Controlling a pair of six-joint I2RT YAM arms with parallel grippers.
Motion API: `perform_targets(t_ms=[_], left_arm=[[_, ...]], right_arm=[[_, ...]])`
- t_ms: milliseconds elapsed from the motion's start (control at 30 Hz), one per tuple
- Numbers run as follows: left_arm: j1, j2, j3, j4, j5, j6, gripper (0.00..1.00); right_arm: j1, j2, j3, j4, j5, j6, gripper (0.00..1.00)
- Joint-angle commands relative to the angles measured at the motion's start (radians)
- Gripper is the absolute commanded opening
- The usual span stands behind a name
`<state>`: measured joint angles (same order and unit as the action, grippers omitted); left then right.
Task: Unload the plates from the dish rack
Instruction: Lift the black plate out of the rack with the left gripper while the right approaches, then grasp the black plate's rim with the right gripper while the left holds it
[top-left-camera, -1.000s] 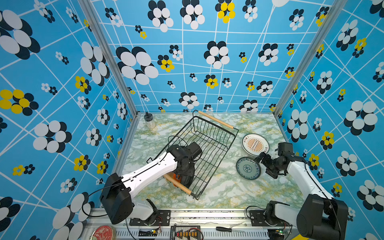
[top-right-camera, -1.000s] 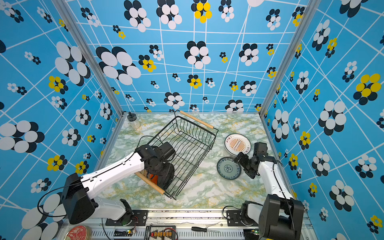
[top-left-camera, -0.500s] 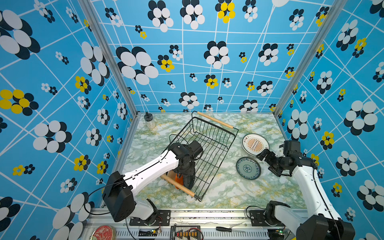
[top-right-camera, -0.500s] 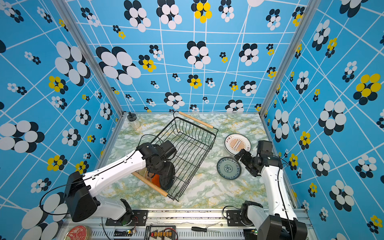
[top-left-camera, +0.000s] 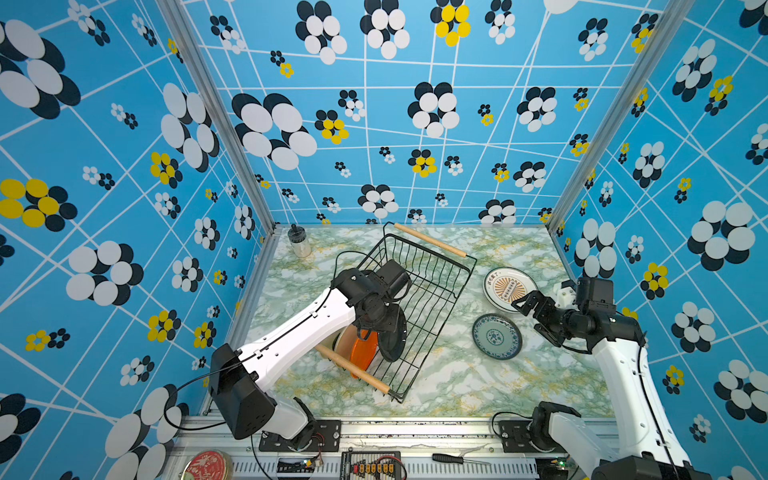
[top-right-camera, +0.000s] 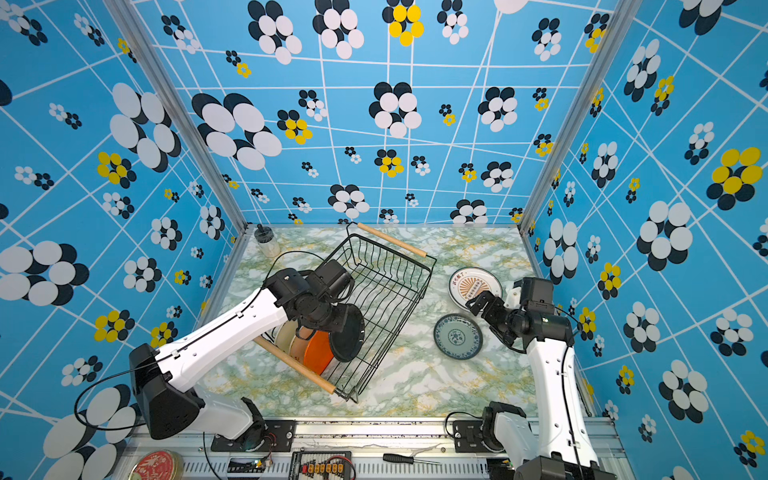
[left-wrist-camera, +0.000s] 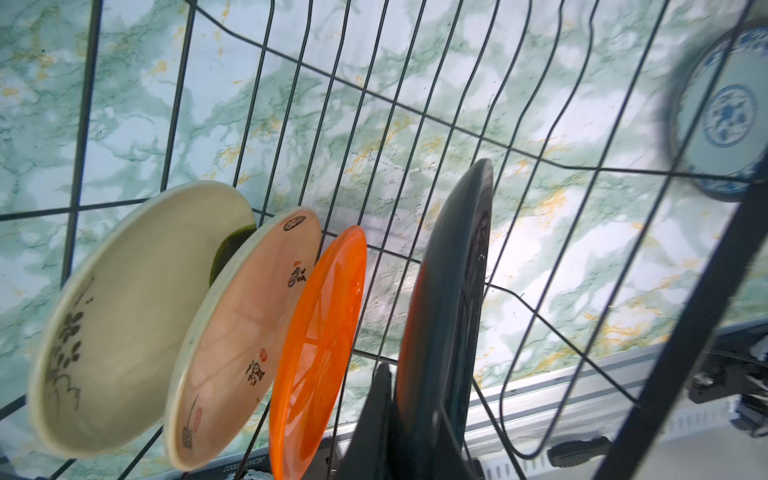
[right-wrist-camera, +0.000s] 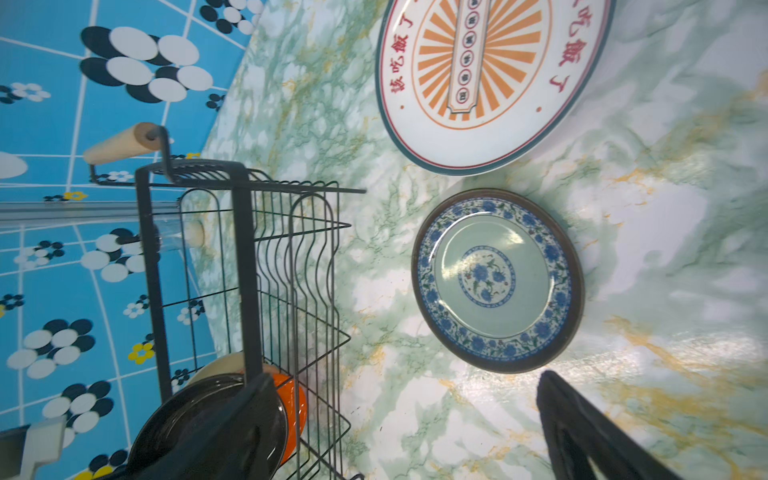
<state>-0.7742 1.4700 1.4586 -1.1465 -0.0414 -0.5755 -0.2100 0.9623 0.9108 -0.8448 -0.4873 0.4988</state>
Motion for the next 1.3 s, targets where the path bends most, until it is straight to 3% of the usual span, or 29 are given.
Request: perform_targets(t_ms=[0,167,267,400,800,1100,1267], left_arm=[[0.042,-0.017,0.079,0.096,0.125,-0.026,0.00],[0.058,-0.008,0.181,0.229,0.219,-0.096,0.00],[0.074,-0.013,0.173,0.355,0.299,-0.171,0.00],[0.080,-0.016,0.137,0.517,0.319,-0.276,0.00],[0.019,0.018,0.016,0.842,0.309,-0.497,0.00],[-0.019,0.037,-0.023,0.934,0.268,-0.576,0.00],[-0.034,0.060,-0.007,0.946,0.262,-0.590,0.00]], right_arm=[[-0.002,-0.023,0.029,0.056,-0.184,-0.016,0.99],[-0.001,-0.045,0.008,0.153,-0.296,0.062,0.99],[0.003,-0.070,-0.064,0.333,-0.343,0.235,0.99],[0.016,-0.097,-0.148,0.565,-0.365,0.427,0.99],[0.167,0.000,-0.087,0.740,-0.365,0.574,0.97],[0.263,0.088,-0.040,0.898,-0.368,0.654,0.78],[0.281,0.110,-0.038,0.942,-0.371,0.671,0.55]])
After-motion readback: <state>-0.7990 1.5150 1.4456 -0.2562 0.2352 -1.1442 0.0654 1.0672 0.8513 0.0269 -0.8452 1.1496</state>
